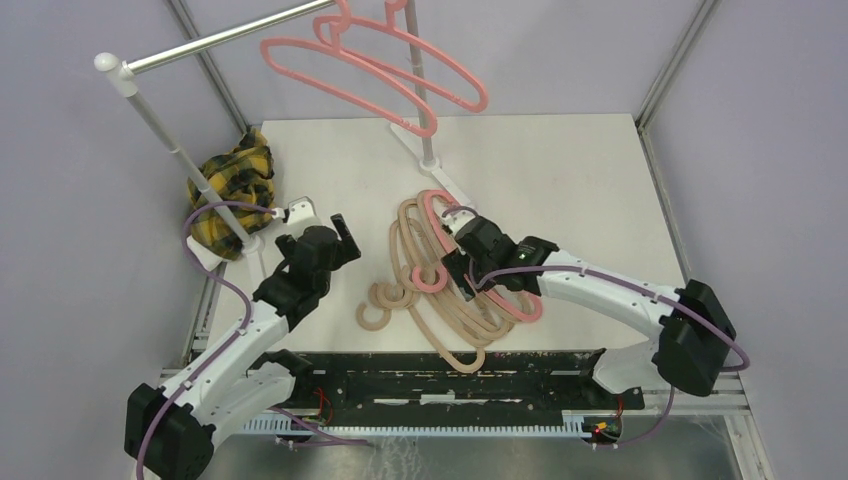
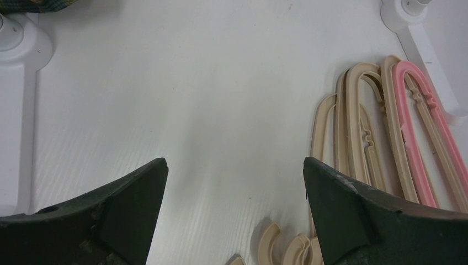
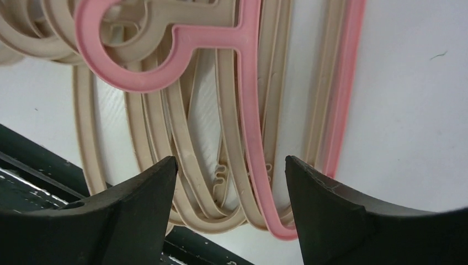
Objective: Organize the hangers
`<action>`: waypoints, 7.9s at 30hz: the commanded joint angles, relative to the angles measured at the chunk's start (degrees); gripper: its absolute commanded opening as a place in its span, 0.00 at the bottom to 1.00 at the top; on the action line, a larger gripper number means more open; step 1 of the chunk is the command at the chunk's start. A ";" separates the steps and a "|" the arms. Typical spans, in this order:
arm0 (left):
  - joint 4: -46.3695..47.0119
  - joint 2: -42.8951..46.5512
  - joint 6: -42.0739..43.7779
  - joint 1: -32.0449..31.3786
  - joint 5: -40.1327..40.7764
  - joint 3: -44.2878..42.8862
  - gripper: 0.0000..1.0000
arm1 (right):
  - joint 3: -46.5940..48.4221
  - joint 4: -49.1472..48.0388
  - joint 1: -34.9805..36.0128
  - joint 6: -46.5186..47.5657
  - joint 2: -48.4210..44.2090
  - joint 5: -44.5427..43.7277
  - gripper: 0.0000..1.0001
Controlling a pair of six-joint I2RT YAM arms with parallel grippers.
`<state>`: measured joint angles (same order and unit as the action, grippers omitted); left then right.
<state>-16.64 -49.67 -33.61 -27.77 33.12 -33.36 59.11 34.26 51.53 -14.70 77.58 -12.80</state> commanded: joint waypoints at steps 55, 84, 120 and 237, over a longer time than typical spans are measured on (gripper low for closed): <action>-2.07 3.62 -3.19 -0.18 1.45 1.41 0.98 | 9.45 -8.37 -5.60 -17.29 -6.03 36.31 0.01; -4.43 13.65 -3.30 -0.24 -5.06 0.87 0.92 | 40.37 -23.45 -1.68 -34.52 14.68 52.33 0.01; 0.07 18.99 3.11 -0.22 -8.49 -16.00 0.99 | 87.60 -22.42 -1.96 -36.24 50.12 40.92 0.01; -36.86 -54.64 12.97 -3.11 -2.80 -88.63 0.03 | 37.54 1.24 -6.75 -11.34 -12.95 16.85 0.89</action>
<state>-50.76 -100.55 -24.18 -29.50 33.21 -116.07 96.95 35.70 45.19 -27.09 66.24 7.49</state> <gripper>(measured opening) 0.112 0.879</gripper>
